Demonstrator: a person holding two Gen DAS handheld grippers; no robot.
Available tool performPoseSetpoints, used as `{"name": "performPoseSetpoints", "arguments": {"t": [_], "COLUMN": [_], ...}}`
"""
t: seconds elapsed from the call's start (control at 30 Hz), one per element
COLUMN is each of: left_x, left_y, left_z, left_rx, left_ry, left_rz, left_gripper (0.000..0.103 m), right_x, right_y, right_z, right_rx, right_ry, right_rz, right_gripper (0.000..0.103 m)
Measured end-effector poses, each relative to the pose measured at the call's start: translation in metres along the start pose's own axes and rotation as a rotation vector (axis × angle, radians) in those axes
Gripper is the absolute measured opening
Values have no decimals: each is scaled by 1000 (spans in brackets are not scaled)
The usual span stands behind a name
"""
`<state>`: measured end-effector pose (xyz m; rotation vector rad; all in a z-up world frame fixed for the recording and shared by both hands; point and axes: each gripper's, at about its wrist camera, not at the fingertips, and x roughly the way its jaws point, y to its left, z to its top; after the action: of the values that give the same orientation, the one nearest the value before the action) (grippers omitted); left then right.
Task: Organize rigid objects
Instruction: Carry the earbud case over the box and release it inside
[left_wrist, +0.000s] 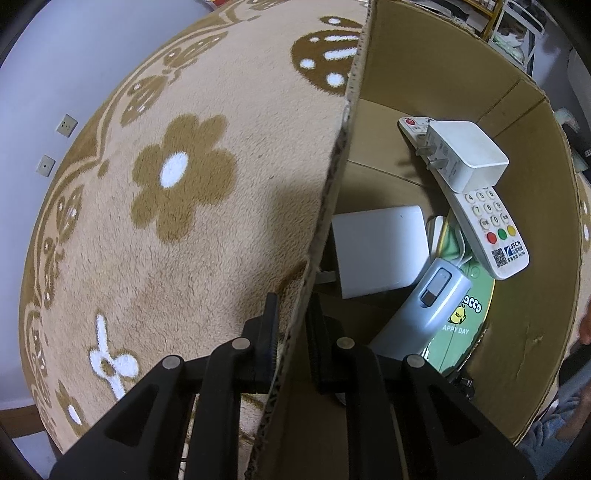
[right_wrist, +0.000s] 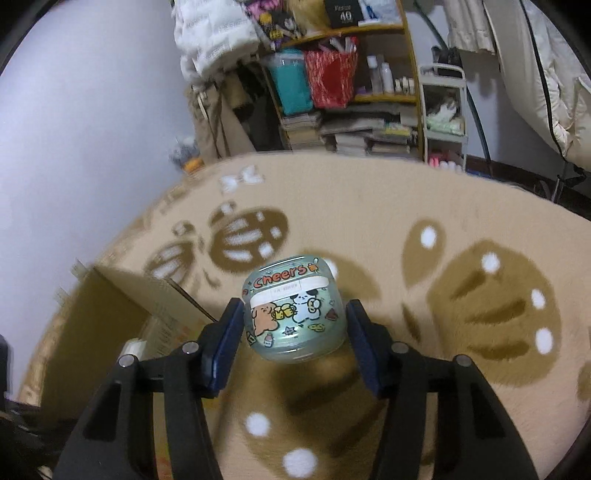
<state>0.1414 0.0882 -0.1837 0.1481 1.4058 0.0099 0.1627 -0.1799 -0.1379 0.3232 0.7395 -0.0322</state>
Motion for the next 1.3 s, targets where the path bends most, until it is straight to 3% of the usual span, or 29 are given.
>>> {"name": "performPoseSetpoints", "arguments": {"t": [0.33,0.47,0.73,1.3], "left_x": [-1,-1,-1,-4], "left_y": [-1,-1,0,3], "left_z": [-1,-1,0,-5], "left_rx": [1,2,0,-33], "left_ry": [1,1,2,1], "left_rz": [6,6,6,-1], "left_gripper": [13,13,13,14], "right_x": [-52,-66,-75,-19], "right_y": [53,79,97,112], "right_z": [27,28,24,-22], "right_rx": [-55,-139,-167,-219], "right_ry": [-91,-87,-54,240], "right_rz": [170,160,219,223], "right_gripper": [60,60,60,60]}}
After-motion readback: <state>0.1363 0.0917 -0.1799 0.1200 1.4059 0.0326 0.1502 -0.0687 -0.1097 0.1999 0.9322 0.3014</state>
